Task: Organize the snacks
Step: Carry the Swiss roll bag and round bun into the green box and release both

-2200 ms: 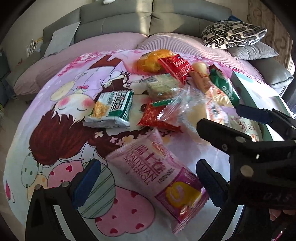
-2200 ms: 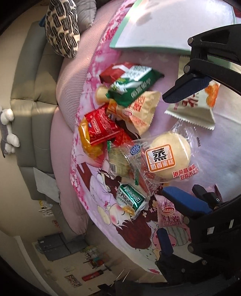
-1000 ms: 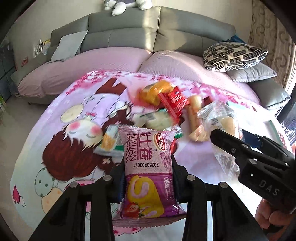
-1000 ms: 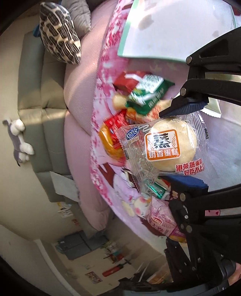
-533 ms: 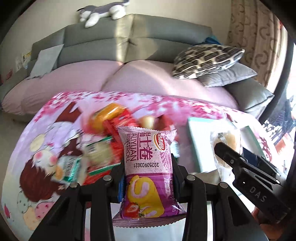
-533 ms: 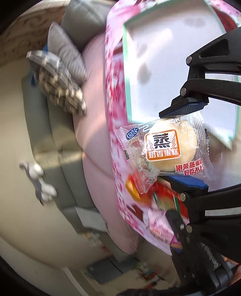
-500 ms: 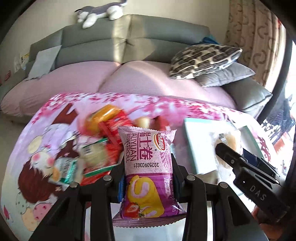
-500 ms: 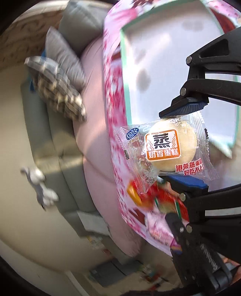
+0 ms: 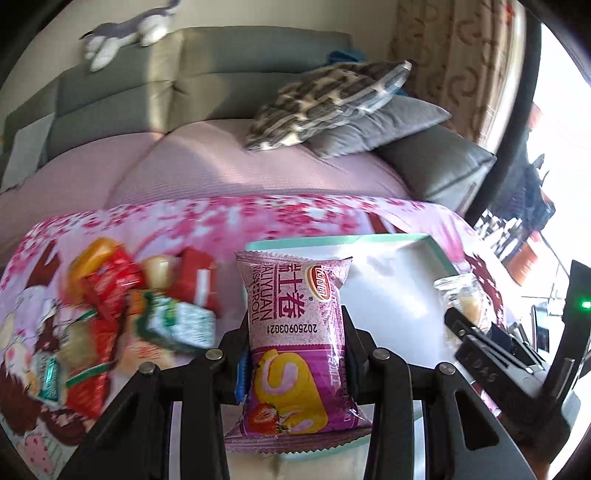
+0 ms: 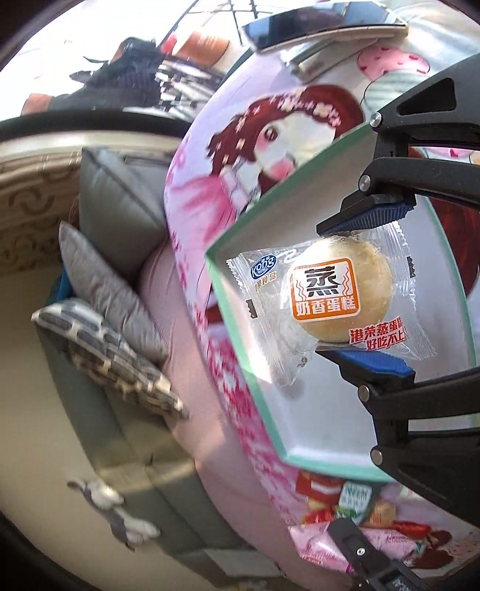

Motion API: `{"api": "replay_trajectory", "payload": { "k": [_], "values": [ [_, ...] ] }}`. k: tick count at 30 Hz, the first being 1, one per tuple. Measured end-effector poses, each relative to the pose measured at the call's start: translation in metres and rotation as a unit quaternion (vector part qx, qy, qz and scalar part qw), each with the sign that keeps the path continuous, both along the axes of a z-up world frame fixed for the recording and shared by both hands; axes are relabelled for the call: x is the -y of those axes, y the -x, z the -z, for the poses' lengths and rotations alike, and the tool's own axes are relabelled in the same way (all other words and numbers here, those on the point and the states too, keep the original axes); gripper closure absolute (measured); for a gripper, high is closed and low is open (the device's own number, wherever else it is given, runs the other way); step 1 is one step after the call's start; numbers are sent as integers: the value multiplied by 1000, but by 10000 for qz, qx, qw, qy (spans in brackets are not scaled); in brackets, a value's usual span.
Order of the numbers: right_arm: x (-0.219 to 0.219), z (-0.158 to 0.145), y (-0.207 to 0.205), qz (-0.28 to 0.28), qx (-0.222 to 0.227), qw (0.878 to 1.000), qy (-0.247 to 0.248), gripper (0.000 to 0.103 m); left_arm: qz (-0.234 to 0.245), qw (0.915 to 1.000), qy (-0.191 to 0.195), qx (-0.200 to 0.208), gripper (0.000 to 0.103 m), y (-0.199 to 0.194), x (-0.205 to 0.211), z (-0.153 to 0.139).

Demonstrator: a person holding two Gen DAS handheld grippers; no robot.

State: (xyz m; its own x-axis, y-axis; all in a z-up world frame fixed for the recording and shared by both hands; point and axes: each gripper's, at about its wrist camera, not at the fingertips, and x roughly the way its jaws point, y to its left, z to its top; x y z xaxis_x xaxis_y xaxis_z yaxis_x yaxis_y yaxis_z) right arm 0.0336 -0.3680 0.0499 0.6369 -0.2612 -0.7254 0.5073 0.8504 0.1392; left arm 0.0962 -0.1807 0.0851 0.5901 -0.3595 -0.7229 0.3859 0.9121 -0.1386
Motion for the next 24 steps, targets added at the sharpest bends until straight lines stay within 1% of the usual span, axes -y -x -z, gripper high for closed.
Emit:
{"api": "replay_trajectory", "payload": {
  "k": [3, 6, 10, 14, 18, 23, 24],
  "values": [
    [6, 4, 2, 120, -81, 9999, 63, 44, 218, 9997, -94, -109, 62, -4, 26, 10],
    [12, 10, 1, 245, -211, 9994, 98, 44, 329, 9990, -182, -256, 62, -9, 42, 24],
    [20, 21, 0, 354, -364, 9987, -27, 44, 358, 9977, -371, -443, 62, -19, 58, 44],
    [24, 27, -1, 363, -451, 9983, -105, 44, 333, 9956, -582, -648, 62, -27, 67, 63],
    [24, 31, -2, 346, -518, 9980, -126, 42, 276, 9938, -745, -777, 61, -35, 75, 77],
    [22, 32, -3, 318, -586, 9978, -63, 42, 211, 9931, -854, -781, 59, -38, 78, 82],
    [21, 33, -4, 312, -605, 9977, -47, 42, 199, 9930, -847, -794, 57, -38, 78, 82]
  ]
}}
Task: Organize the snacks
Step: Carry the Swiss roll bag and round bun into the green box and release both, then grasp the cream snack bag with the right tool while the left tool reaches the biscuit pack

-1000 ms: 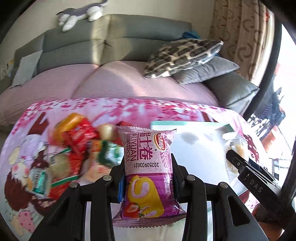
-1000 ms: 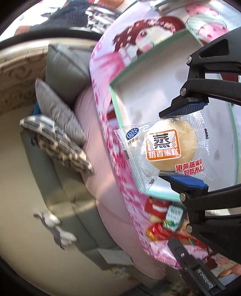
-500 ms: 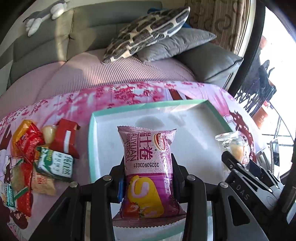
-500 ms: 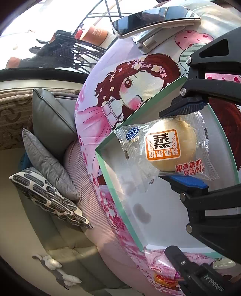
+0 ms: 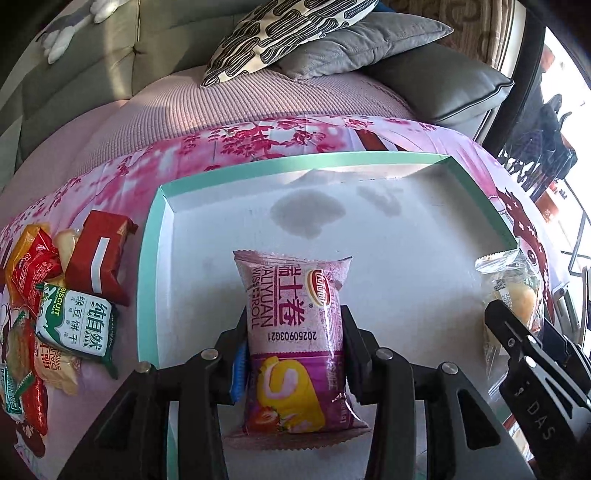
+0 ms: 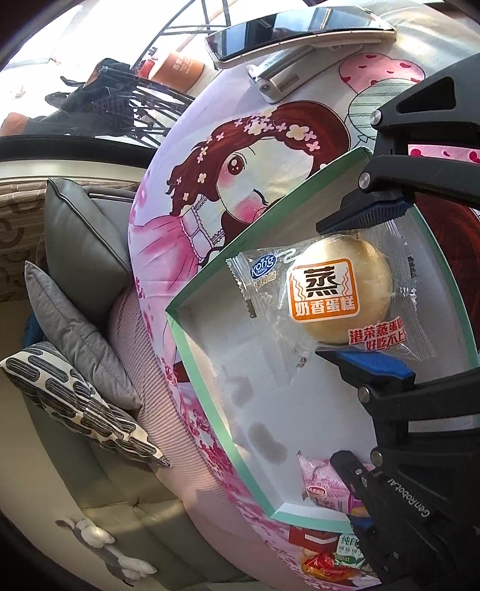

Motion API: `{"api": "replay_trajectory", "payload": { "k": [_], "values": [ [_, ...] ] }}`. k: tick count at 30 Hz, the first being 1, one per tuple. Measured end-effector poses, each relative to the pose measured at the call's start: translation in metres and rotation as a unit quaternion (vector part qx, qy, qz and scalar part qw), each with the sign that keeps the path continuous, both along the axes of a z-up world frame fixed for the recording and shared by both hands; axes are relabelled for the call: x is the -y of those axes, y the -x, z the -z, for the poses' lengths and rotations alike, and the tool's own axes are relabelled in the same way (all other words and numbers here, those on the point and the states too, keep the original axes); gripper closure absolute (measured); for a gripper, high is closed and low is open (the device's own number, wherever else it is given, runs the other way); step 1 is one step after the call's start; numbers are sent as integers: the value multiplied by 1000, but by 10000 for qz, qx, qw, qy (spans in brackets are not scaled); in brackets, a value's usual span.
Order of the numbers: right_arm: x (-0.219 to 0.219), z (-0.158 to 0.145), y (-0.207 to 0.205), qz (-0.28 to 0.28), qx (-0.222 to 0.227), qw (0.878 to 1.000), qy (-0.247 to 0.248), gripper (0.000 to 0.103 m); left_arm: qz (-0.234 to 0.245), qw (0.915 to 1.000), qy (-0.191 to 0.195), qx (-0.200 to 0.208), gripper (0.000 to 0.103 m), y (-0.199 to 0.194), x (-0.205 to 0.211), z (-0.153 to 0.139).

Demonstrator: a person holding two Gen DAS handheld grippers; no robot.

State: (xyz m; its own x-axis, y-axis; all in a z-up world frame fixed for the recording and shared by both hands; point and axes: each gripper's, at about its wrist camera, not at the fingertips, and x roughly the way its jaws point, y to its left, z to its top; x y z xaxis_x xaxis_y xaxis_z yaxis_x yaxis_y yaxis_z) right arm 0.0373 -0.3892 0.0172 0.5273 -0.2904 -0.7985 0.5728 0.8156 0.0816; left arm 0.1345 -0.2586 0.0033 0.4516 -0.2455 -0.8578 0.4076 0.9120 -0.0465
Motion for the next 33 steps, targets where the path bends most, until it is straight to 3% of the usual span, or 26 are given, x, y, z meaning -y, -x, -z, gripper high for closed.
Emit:
{"api": "replay_trajectory", "payload": {
  "k": [4, 15, 18, 21, 23, 33],
  "values": [
    [-2, 1, -1, -34, -51, 10000, 66, 37, -74, 9999, 57, 62, 42, 2, -3, -8],
    [-6, -8, 2, -77, 120, 9997, 195, 18, -346, 9975, 407, 463, 23, 11, -22, -51],
    [-9, -10, 1, -128, 160, 9996, 204, 15, -529, 9951, 499, 670, 14, 13, -37, -66],
    [-13, -11, 0, -192, 172, 9994, 225, 2, -781, 9933, 431, 730, 13, 13, -56, -72],
    [-18, -13, -1, -272, 212, 9991, 259, 0, -987, 9916, 393, 737, 5, 12, -70, -72],
    [-49, -24, -9, -689, 244, 9963, 450, 0, -2227, 9703, 266, 903, 5, 25, -170, -78]
  ]
}}
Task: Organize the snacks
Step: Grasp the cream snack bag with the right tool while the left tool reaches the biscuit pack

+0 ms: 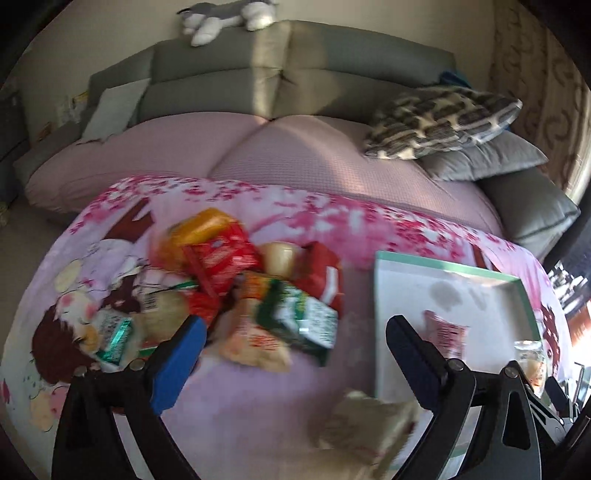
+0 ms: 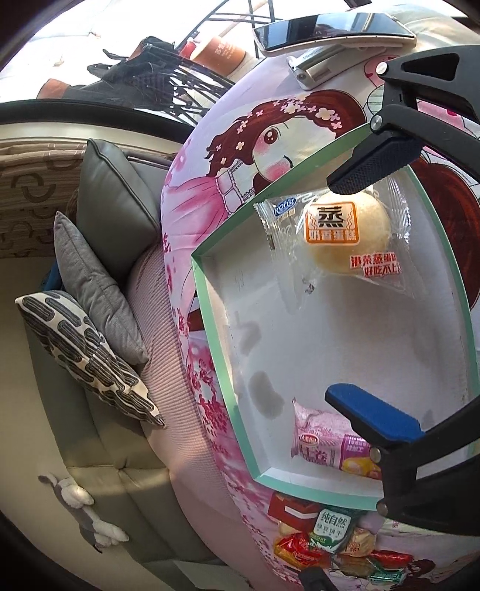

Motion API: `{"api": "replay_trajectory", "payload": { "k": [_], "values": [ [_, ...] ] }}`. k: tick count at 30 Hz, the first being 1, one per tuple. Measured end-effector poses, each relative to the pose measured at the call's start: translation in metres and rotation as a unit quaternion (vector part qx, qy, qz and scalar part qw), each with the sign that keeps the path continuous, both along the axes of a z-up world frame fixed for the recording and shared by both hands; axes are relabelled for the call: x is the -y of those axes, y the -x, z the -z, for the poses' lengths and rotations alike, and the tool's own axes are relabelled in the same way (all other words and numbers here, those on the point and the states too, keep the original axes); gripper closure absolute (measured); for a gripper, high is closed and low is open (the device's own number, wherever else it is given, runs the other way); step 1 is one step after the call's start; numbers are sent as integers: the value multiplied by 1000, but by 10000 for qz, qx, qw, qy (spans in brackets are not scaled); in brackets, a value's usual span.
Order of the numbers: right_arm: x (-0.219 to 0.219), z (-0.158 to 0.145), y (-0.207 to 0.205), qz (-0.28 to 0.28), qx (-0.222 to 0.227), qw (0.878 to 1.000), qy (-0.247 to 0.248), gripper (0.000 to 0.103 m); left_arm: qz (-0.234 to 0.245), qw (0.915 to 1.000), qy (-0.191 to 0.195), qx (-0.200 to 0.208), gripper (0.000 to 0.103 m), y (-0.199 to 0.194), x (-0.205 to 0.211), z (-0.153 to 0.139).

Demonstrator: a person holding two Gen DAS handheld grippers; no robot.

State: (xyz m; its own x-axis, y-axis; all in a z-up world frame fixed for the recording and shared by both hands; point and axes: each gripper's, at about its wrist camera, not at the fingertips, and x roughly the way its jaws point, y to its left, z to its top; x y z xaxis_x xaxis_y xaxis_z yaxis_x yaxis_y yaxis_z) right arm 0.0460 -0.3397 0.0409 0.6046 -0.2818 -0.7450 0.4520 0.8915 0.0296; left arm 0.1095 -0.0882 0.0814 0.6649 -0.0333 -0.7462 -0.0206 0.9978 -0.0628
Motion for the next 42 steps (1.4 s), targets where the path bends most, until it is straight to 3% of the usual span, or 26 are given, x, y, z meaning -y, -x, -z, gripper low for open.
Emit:
{"api": "replay_trajectory", "payload": {
  "k": [13, 23, 28, 37, 42],
  "values": [
    [-86, -15, -9, -1268, 193, 9902, -553, 0, -1166, 9912, -616, -137, 5, 26, -106, 1],
    [-145, 6, -10, -1992, -127, 9757, -906, 0, -1225, 9896, -749, -95, 5, 27, -133, 18],
    [-160, 13, -10, -2099, -231, 9733, -898, 0, -1208, 9911, -546, -140, 5, 24, -144, 32],
    [-180, 5, -9, -2182, 136, 9710, -969, 0, -1146, 9928, -145, -309, 5, 18, -160, 54],
    [-191, 3, -12, -2179, 214, 9708, -978, 8, -1284, 9906, 166, -433, 5, 14, -175, 64]
  ]
}}
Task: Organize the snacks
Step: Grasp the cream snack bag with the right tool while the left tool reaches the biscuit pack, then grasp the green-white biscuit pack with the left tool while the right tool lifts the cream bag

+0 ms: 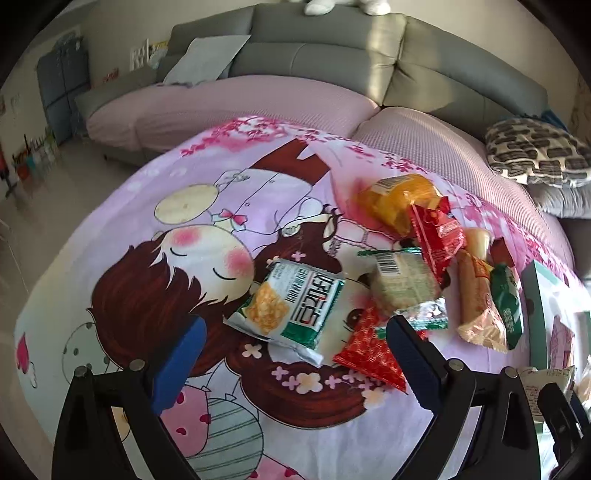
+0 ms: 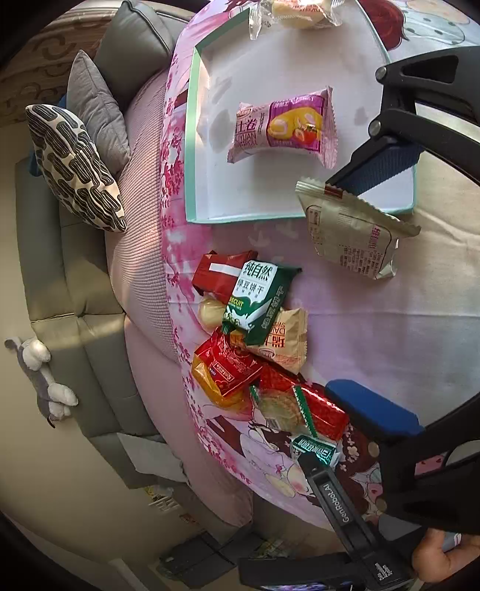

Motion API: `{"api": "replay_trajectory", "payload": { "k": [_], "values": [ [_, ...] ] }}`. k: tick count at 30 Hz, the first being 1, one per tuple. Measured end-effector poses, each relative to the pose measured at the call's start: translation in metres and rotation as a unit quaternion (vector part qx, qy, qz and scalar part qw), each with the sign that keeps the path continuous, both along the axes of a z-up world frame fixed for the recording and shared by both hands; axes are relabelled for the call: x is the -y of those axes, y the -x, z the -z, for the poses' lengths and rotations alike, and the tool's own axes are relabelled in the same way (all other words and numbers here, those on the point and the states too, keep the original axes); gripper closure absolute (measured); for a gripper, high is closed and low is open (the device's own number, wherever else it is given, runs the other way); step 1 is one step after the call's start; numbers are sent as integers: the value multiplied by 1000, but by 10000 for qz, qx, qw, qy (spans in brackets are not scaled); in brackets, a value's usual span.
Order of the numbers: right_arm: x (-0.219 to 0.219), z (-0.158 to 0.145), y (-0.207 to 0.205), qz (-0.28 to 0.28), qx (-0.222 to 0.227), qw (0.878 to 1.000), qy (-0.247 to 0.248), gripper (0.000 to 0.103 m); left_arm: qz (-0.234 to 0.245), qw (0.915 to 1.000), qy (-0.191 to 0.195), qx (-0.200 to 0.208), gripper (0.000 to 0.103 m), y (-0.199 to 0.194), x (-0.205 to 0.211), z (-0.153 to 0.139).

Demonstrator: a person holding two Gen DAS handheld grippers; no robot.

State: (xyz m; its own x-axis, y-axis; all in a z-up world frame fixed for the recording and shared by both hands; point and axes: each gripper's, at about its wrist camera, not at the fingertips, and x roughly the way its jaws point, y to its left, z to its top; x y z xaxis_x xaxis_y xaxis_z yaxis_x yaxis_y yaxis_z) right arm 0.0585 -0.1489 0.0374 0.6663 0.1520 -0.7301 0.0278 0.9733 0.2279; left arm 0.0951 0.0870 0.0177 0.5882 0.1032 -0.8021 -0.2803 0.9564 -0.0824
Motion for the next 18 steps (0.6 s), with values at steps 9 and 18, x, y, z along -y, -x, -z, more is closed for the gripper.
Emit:
{"api": "replay_trajectory", "payload": {
  "k": [9, 18],
  "values": [
    [-4, 25, -13, 34, -477, 9987, -150, 50, -68, 9998, 103, -182, 5, -16, -13, 16],
    [-1, 33, -17, 121, -567, 9983, -25, 79, -9, 9996, 98, -249, 34, -27, -20, 27]
  ]
}}
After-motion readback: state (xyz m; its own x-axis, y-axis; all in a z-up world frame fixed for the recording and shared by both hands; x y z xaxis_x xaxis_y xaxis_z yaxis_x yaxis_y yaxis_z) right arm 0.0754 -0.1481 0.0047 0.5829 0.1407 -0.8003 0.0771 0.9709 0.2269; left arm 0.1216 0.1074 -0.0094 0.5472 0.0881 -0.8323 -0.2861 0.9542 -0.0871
